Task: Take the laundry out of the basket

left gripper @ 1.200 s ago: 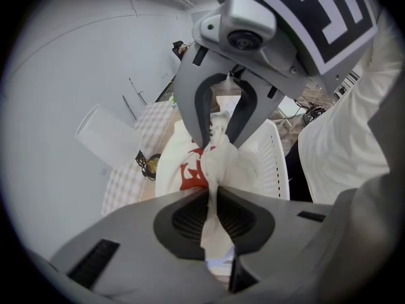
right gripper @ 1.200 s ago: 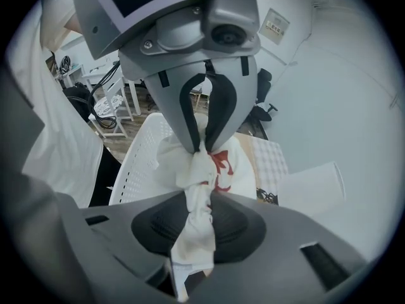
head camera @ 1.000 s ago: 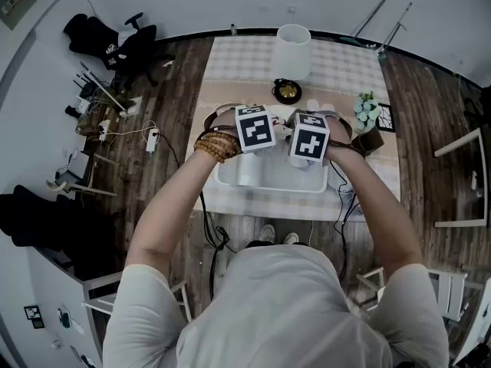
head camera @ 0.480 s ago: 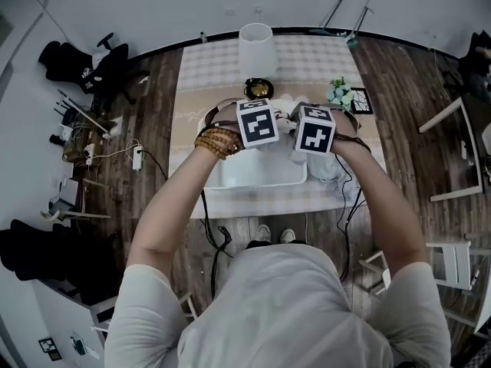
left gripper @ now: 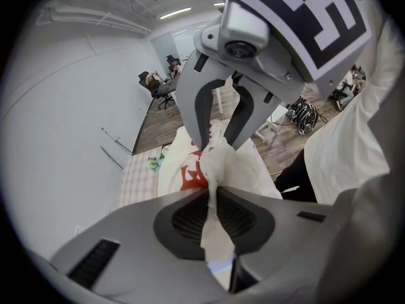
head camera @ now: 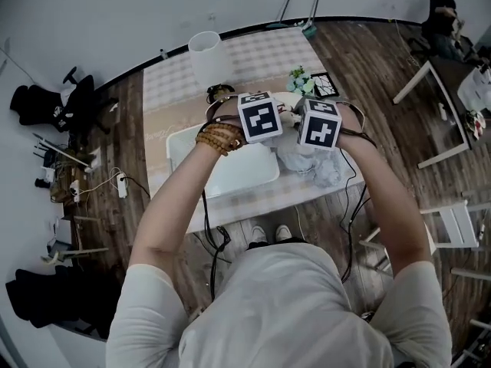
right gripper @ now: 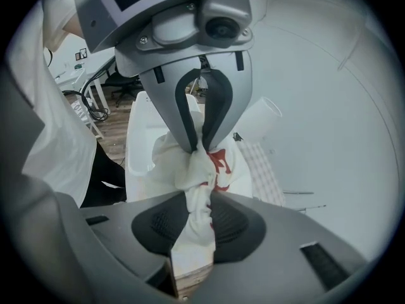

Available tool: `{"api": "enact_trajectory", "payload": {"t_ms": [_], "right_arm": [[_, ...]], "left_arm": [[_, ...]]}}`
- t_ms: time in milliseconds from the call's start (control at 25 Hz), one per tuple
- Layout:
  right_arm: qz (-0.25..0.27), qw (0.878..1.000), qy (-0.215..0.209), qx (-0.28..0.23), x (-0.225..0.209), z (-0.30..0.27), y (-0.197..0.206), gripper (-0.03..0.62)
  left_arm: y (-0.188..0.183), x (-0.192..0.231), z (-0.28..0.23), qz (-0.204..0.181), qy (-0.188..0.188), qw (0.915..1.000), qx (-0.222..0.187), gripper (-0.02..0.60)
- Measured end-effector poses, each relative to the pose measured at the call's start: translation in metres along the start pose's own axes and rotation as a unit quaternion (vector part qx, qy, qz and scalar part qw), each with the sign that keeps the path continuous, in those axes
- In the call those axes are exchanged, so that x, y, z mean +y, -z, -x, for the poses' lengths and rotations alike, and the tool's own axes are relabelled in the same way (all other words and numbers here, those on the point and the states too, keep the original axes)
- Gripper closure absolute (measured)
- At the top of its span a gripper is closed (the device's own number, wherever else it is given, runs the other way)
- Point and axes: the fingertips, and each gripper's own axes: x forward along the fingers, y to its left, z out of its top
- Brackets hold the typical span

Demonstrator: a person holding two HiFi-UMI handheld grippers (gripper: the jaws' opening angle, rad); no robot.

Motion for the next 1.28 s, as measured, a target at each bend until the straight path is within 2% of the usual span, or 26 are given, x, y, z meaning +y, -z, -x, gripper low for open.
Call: {"api": "enact_trajectory", "payload": {"t_ms": [320, 560, 960, 1280], "right_arm": [[-0.064, 0.997, 0.021, 0.043, 0.005, 0.034, 0.091, 0.470], [-0.094, 0.993, 0.026, 0.059, 0.017, 0.052, 0.129, 0.470], [-0.096, 0.994, 0.004, 0.053, 0.023, 0.025, 0.133, 0.470], [-0.100, 0.993, -0.029, 0.053, 0.030, -0.025, 0.146, 0.468]], "left_arm": [[-0.092, -0.010, -0.028, -0.064, 0.023, 0.9970, -0.038, 0.522], [-0.131, -0.026, -0.039, -0.089, 0.036, 0.9939, -0.054, 0.522], [-0.117, -0.026, -0.064, -0.069, 0.054, 0.9950, -0.048, 0.522], [-0.098, -0.027, -0.114, -0.063, 0.076, 0.9947, -0.031, 0.522]]}}
